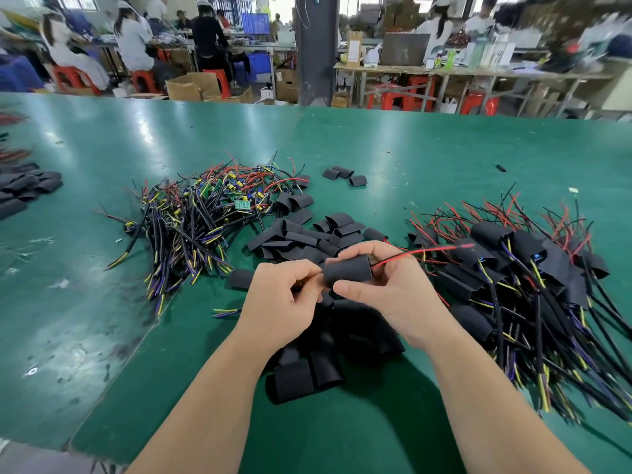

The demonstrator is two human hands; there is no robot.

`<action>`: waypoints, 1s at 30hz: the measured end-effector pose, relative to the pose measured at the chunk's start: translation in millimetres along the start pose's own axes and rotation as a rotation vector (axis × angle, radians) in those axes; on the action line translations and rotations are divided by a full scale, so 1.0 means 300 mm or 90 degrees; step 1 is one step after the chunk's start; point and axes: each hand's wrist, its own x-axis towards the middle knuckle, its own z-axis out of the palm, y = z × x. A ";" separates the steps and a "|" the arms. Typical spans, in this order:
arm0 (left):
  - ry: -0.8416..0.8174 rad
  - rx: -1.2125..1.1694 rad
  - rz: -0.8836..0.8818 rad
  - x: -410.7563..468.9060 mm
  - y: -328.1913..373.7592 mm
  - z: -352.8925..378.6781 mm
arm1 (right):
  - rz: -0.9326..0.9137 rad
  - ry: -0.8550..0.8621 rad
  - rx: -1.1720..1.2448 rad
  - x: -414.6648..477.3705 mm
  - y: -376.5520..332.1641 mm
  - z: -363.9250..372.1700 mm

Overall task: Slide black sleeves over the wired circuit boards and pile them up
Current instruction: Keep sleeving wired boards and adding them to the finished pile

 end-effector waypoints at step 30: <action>0.211 0.455 -0.443 0.017 -0.155 -0.068 | -0.028 0.563 -0.543 -0.033 -0.103 -0.153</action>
